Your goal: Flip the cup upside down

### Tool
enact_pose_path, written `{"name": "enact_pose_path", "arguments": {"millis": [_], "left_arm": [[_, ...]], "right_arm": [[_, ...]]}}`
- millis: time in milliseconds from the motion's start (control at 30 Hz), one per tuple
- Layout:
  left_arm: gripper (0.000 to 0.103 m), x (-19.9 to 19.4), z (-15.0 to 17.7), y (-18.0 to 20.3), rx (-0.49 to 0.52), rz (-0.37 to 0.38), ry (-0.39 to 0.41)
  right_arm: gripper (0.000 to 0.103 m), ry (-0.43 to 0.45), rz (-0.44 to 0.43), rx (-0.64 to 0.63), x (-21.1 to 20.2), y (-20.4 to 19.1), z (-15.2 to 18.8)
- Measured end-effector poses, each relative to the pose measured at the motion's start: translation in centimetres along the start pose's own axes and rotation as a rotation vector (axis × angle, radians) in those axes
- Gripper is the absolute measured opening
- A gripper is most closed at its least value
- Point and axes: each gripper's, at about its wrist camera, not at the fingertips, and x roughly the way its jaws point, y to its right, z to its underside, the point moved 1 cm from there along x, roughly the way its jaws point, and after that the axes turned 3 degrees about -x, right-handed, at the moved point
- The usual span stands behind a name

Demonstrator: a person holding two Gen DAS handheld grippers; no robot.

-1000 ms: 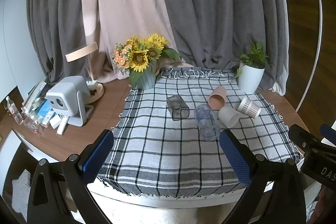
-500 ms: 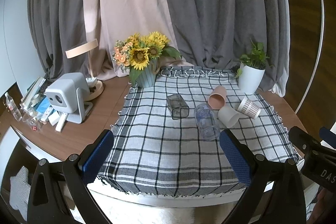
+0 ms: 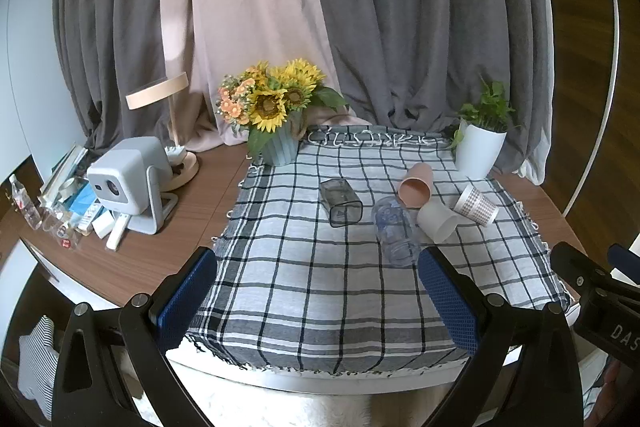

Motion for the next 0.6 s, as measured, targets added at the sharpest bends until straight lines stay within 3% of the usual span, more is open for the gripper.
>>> {"name": "enact_pose_path", "arguments": {"millis": [400,600], "left_arm": [[0.103,0.6,0.8,-1.1,-0.002,0.005,-0.018],[0.103,2.1,1.8,-2.0,-0.010,-0.009,-0.067]], "right_arm": [[0.102,-0.006,0.007,-0.008,0.1,-0.5,0.4],[0.102,-0.058,-0.013,-0.017,1.6,-1.6,1.0]]}}
